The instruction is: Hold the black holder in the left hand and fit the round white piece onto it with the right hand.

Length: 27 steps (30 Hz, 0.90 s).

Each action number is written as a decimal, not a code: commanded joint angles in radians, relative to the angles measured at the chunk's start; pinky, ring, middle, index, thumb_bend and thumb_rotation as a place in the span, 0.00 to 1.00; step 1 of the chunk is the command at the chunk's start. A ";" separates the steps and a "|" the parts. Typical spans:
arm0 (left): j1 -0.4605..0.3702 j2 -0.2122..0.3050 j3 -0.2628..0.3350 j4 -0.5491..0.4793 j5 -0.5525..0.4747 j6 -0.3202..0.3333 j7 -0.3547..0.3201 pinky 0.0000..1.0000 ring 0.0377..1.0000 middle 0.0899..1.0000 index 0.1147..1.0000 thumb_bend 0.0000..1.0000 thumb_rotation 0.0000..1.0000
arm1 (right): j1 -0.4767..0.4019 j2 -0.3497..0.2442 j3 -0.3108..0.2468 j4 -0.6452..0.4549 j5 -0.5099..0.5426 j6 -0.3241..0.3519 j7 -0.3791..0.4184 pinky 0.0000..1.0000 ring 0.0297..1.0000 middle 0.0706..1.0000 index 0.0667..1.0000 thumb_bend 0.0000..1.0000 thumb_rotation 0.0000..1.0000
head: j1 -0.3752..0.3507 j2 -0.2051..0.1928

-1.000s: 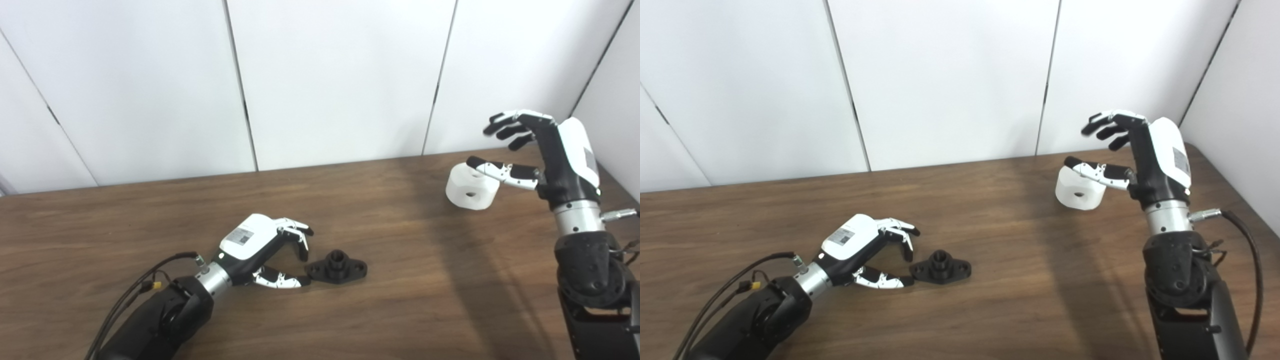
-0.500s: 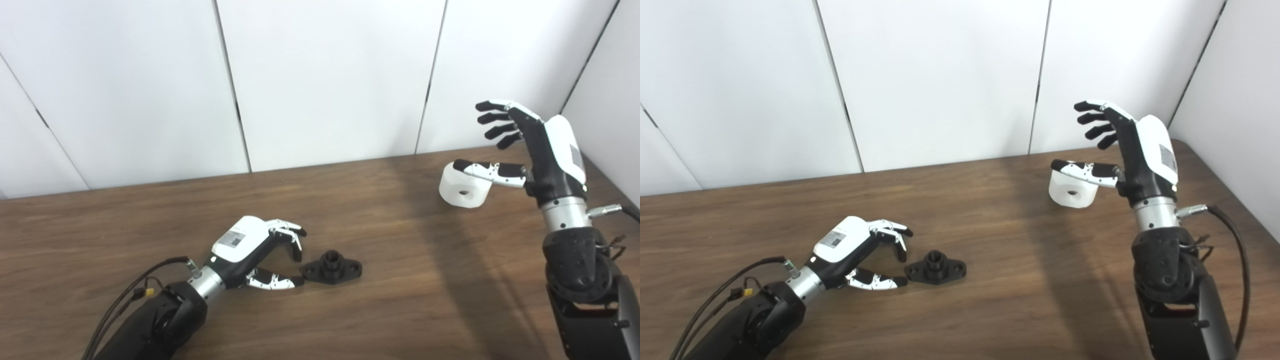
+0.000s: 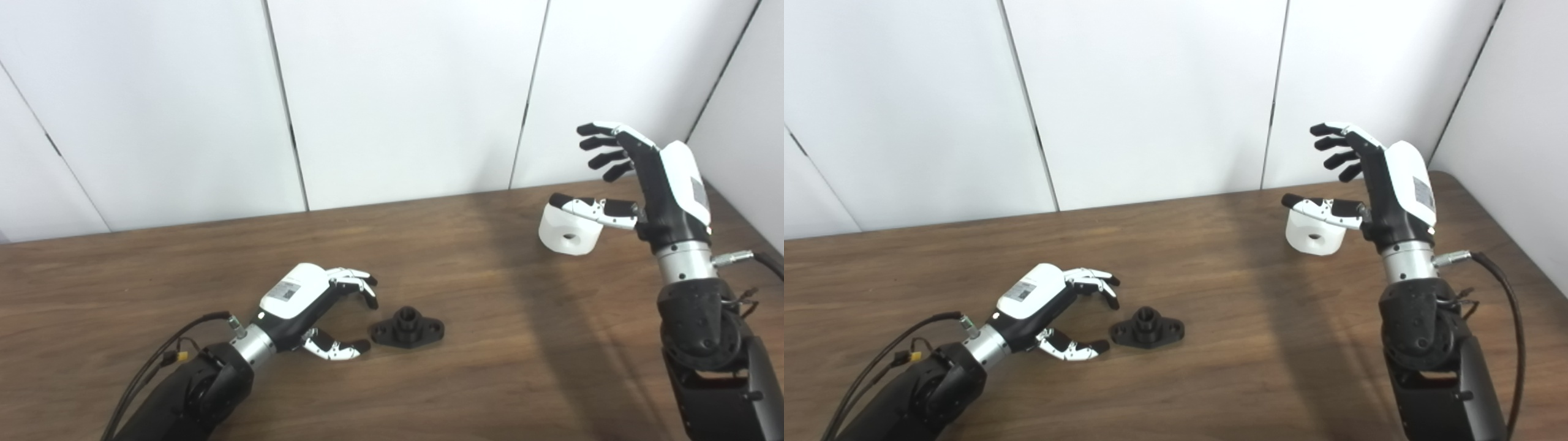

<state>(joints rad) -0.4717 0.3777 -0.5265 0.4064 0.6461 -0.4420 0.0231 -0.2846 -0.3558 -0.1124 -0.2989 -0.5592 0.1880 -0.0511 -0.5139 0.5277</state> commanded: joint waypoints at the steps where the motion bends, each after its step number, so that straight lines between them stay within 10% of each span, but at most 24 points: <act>1: 0.060 0.035 -0.041 0.033 0.026 0.039 -0.131 0.62 0.79 0.79 0.56 1.00 0.03 | -0.044 -0.010 -0.005 -0.012 -0.006 -0.027 -0.023 0.47 0.58 0.66 0.71 0.60 0.24 | 0.000 0.000; 27: 0.035 -0.019 -0.059 0.072 0.020 0.020 -0.116 0.64 0.79 0.79 0.55 1.00 0.06 | -0.046 0.002 0.007 -0.015 -0.016 -0.014 -0.026 0.47 0.58 0.66 0.71 0.60 0.25 | -0.007 0.004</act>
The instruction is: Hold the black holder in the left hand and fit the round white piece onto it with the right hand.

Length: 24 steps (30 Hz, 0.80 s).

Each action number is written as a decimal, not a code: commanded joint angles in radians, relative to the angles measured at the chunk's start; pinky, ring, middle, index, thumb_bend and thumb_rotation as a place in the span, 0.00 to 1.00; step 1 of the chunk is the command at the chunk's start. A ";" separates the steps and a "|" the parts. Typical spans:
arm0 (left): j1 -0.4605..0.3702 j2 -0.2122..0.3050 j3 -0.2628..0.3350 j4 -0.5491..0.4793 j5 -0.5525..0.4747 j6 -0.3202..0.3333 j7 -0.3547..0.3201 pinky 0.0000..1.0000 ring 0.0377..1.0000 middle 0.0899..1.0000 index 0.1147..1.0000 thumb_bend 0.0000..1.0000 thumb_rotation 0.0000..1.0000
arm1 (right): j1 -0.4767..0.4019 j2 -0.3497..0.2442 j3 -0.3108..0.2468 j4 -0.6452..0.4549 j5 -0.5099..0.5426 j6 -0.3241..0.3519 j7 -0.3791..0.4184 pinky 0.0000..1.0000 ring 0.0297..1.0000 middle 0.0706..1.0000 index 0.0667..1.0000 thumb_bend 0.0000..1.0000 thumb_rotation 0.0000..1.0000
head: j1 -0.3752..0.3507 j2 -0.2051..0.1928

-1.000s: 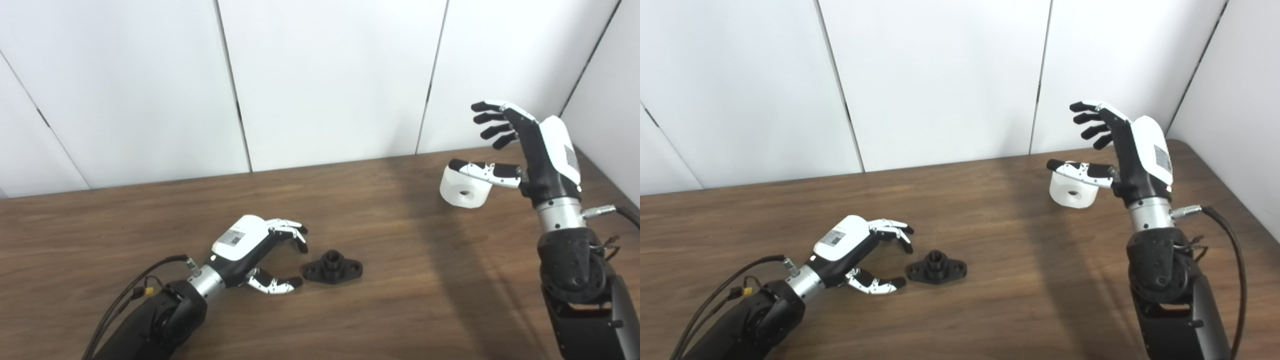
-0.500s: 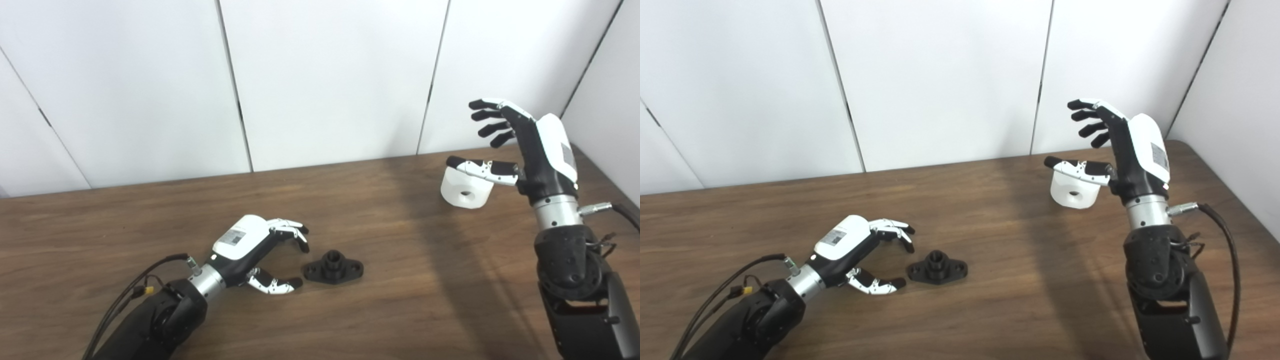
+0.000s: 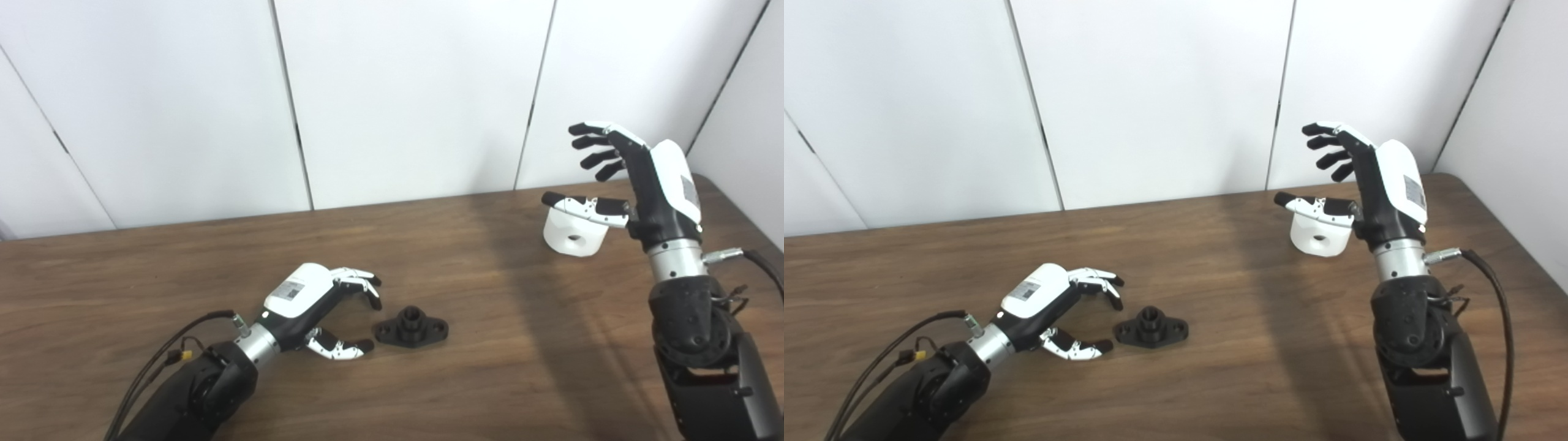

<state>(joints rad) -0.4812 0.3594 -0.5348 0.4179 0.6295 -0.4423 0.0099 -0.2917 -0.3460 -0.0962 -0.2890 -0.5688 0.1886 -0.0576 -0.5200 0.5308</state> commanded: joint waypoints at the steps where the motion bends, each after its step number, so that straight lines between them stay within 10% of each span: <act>1: 0.041 -0.004 -0.053 0.068 0.040 0.014 -0.096 0.64 0.79 0.79 0.55 1.00 0.06 | -0.038 -0.007 -0.009 -0.026 -0.007 -0.014 -0.020 0.47 0.58 0.66 0.71 0.60 0.25 | -0.001 0.002; 16: 0.011 -0.038 -0.073 0.109 0.041 -0.012 -0.094 0.63 0.80 0.80 0.55 1.00 0.10 | -0.035 0.001 -0.013 -0.030 -0.011 -0.017 -0.021 0.46 0.57 0.66 0.70 0.60 0.23 | 0.000 0.009; 24: 0.009 -0.066 -0.091 0.105 0.059 0.016 -0.107 0.66 0.81 0.81 0.56 0.99 0.16 | -0.026 -0.030 -0.037 -0.030 0.026 -0.030 -0.002 0.47 0.58 0.66 0.70 0.58 0.23 | 0.170 0.050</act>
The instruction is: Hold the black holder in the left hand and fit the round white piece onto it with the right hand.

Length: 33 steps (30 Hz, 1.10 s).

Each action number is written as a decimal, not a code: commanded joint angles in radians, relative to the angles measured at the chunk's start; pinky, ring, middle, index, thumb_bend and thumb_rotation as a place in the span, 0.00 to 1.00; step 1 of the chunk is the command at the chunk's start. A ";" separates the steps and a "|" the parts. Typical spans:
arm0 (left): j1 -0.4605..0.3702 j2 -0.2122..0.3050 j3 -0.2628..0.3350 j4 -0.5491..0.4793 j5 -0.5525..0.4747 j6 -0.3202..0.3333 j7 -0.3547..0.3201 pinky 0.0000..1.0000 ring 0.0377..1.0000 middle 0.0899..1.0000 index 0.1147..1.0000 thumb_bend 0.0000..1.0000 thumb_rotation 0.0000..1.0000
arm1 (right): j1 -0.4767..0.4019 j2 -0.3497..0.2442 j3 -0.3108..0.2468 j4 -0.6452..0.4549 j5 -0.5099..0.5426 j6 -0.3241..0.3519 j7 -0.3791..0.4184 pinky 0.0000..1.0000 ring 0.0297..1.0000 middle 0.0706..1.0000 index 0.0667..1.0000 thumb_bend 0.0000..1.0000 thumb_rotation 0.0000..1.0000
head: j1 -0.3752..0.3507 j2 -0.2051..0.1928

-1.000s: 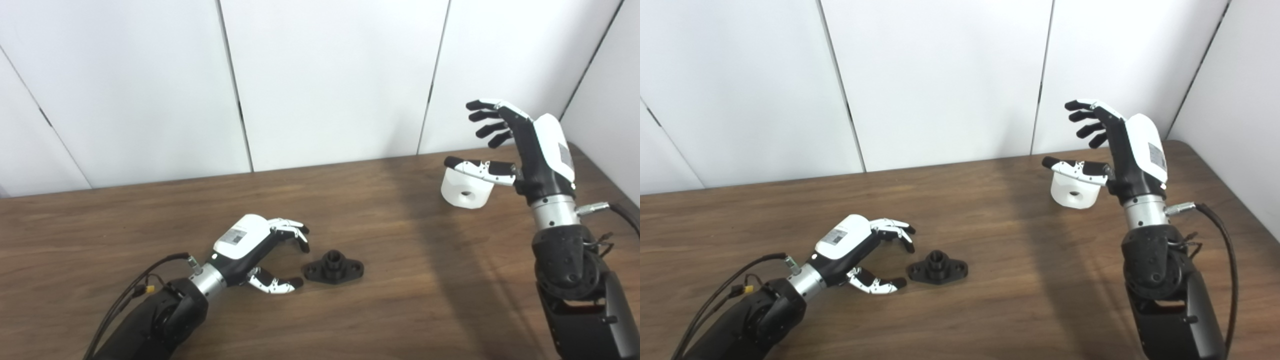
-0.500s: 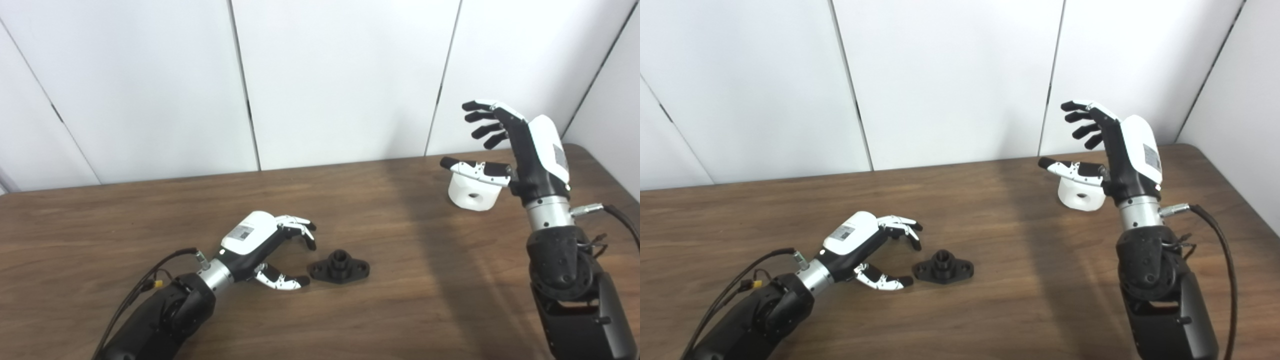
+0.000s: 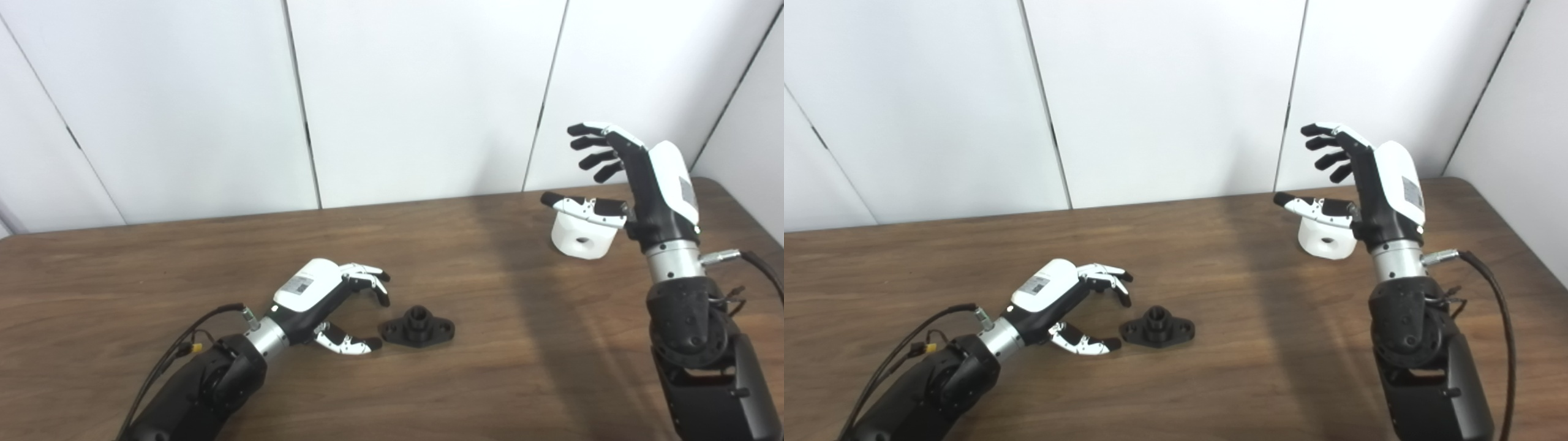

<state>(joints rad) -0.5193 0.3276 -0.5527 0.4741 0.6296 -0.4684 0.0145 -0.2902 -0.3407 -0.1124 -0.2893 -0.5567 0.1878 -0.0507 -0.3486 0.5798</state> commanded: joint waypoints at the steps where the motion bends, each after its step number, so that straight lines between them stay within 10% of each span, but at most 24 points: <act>1: 0.049 -0.039 -0.074 0.050 0.057 0.047 -0.113 0.66 0.81 0.81 0.56 0.99 0.16 | -0.026 -0.040 -0.026 -0.030 0.022 -0.033 -0.007 0.47 0.58 0.66 0.70 0.58 0.23 | 0.007 0.002; 17: 0.065 -0.011 -0.091 -0.029 0.090 0.114 -0.124 0.68 0.85 0.83 0.57 0.98 0.29 | -0.029 -0.066 -0.039 -0.026 0.067 -0.036 0.003 0.47 0.57 0.64 0.69 0.61 0.16 | 0.117 0.029; 33: 0.066 0.022 -0.058 -0.235 0.177 0.208 -0.123 1.00 0.96 0.87 0.54 1.00 0.40 | -0.035 -0.070 -0.035 -0.023 0.080 -0.033 0.006 0.47 0.57 0.64 0.70 0.60 0.16 | 0.123 0.037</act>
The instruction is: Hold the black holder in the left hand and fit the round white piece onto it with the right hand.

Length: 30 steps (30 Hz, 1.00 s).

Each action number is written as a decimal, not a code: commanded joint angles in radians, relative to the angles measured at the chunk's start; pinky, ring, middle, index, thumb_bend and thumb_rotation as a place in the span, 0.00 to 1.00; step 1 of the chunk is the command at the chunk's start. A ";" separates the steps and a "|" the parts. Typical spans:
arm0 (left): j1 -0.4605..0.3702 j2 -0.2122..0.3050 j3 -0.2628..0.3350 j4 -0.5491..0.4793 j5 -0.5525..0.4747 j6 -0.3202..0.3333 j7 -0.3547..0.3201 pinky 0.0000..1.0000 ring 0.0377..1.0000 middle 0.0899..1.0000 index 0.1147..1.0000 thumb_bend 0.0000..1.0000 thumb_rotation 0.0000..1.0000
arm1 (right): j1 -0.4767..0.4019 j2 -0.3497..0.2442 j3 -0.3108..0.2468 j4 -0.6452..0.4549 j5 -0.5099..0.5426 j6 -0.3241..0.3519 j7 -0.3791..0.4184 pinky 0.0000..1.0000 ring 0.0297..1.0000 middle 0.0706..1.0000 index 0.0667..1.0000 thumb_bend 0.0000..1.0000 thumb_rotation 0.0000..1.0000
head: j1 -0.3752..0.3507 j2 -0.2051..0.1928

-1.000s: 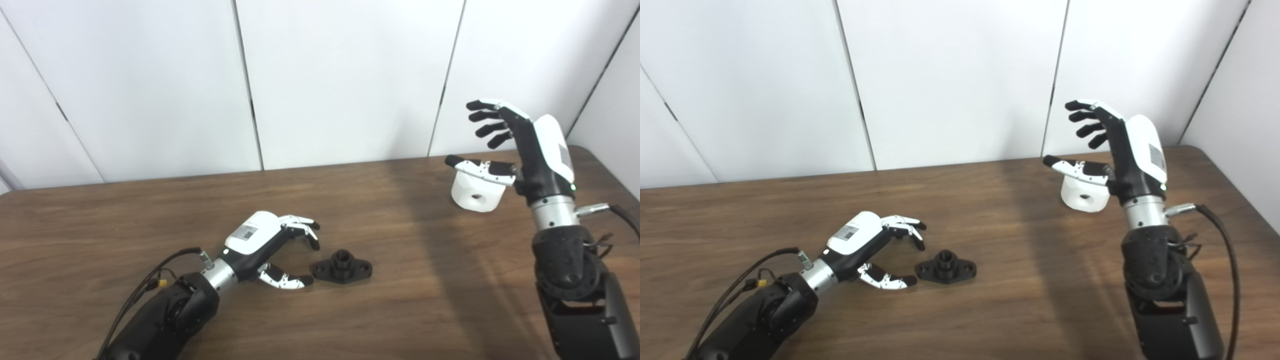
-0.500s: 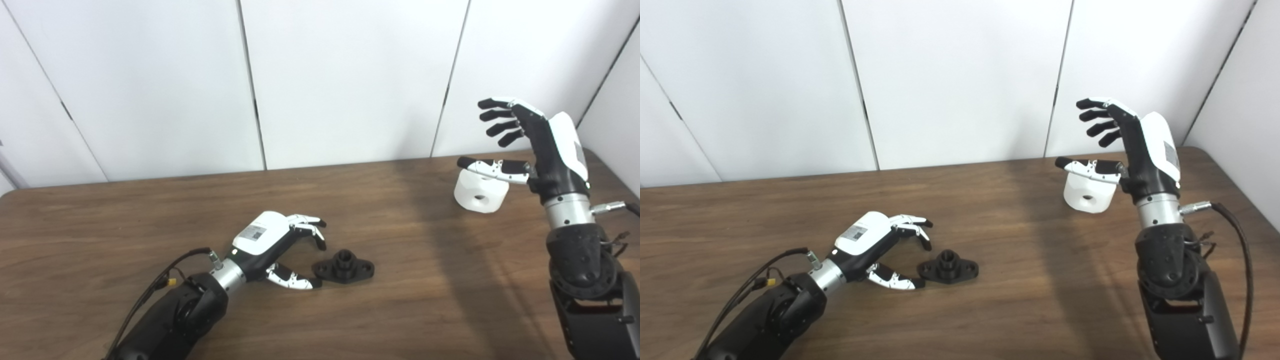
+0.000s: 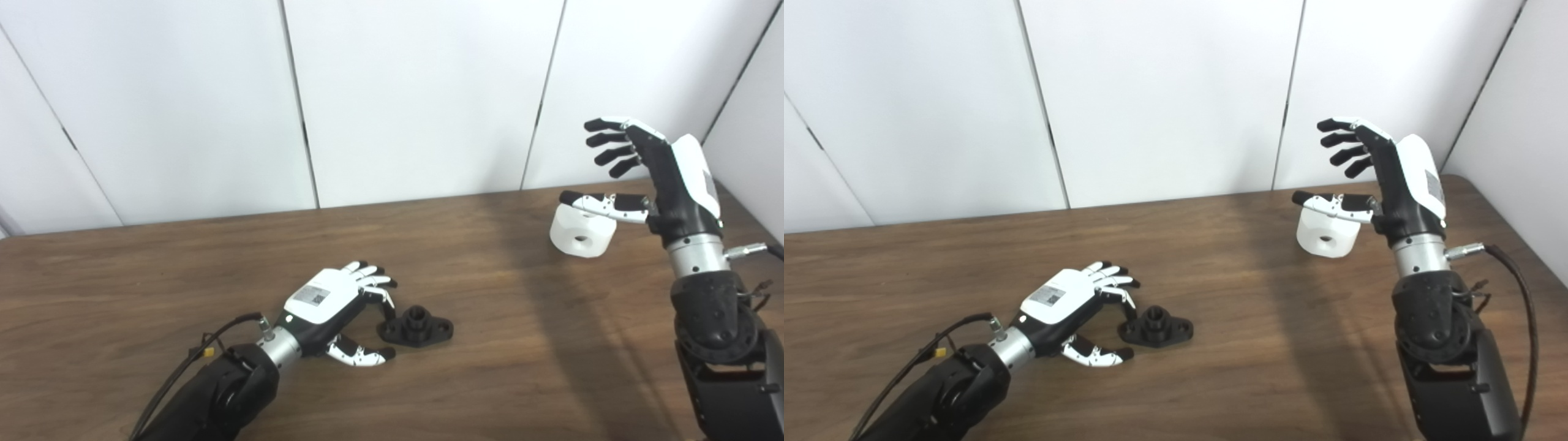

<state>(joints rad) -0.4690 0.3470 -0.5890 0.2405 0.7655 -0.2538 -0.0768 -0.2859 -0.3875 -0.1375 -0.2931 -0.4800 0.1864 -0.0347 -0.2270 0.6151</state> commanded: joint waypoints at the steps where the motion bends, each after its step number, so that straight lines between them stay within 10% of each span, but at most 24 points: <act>1: 0.017 0.001 -0.018 -0.004 0.048 -0.005 -0.024 1.00 0.98 0.88 0.54 1.00 0.39 | -0.040 -0.023 -0.010 -0.017 0.004 -0.034 -0.011 0.47 0.57 0.64 0.69 0.60 0.16 | 0.002 0.002; 30: -0.006 -0.091 0.021 0.169 0.067 -0.039 0.127 1.00 0.98 0.89 0.53 0.99 0.34 | -0.031 -0.020 -0.013 -0.044 -0.001 -0.010 -0.002 0.46 0.57 0.65 0.69 0.60 0.16 | -0.015 0.022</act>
<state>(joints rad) -0.4665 0.2643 -0.5439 0.3797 0.8023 -0.2931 0.0773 -0.2848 -0.3874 -0.1372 -0.3019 -0.4802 0.1904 -0.0288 -0.2424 0.6351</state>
